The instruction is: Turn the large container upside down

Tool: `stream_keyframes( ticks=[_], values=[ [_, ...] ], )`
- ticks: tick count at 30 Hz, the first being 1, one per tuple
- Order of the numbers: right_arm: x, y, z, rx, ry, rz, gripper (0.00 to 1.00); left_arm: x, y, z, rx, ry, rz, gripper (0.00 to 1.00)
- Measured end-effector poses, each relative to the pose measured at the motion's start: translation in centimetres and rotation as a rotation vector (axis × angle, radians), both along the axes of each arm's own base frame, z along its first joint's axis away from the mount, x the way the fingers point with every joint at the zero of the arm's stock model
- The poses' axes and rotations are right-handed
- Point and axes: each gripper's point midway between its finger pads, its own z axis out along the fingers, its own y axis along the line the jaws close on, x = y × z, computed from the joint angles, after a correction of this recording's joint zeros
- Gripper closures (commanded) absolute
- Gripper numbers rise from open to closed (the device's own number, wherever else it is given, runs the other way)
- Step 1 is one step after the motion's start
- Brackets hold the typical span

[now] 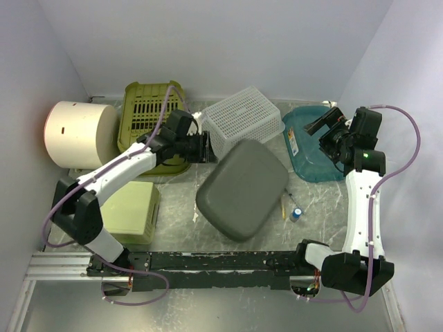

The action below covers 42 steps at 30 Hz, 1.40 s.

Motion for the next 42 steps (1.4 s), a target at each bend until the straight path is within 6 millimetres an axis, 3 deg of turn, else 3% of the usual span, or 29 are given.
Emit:
stream_keyframes(
  ticks=[3,5,7,11,14,16,21,24,27,31,37,42],
  values=[
    [0.1,0.1,0.1,0.000,-0.007,0.007,0.00,-0.8,1.7,-4.6,0.148,0.093,0.011,0.44],
    [0.2,0.1,0.0,0.001,-0.009,0.011,0.00,-1.6,2.6,-6.4,0.200,0.134,0.001,0.44],
    [0.2,0.2,-0.3,0.005,-0.006,0.015,0.00,-2.4,3.2,-7.3,0.230,0.161,-0.009,0.43],
    [0.1,0.4,-0.7,0.009,0.002,0.025,0.00,-2.6,3.6,-7.2,0.247,0.156,-0.014,0.36],
    [0.1,0.5,-0.8,0.007,0.001,0.037,0.00,-2.7,4.0,-5.8,0.253,0.130,-0.010,0.27],
    [0.2,0.6,-1.0,0.006,-0.002,0.046,0.00,-2.1,4.1,-3.7,0.245,0.083,0.003,0.21],
    [0.0,0.8,-2.4,0.004,0.018,0.070,0.00,-0.1,4.7,5.2,0.168,-0.139,0.082,0.02],
    [-0.2,0.9,-3.2,-0.004,0.030,0.082,0.00,0.2,6.1,10.6,0.119,-0.269,0.161,0.00],
    [-0.4,0.9,-3.8,-0.012,0.042,0.089,0.00,0.1,7.8,13.5,0.107,-0.346,0.238,0.00],
    [-0.9,0.9,-4.7,-0.014,0.058,0.094,0.00,0.3,9.9,13.7,0.146,-0.369,0.334,0.00],
    [-0.9,0.9,-4.8,-0.016,0.059,0.095,0.00,0.1,11.9,9.7,0.253,-0.306,0.402,0.01],
    [-0.9,0.9,-4.8,-0.017,0.056,0.095,0.00,-0.1,12.8,8.9,0.285,-0.301,0.431,0.00]
  ],
)
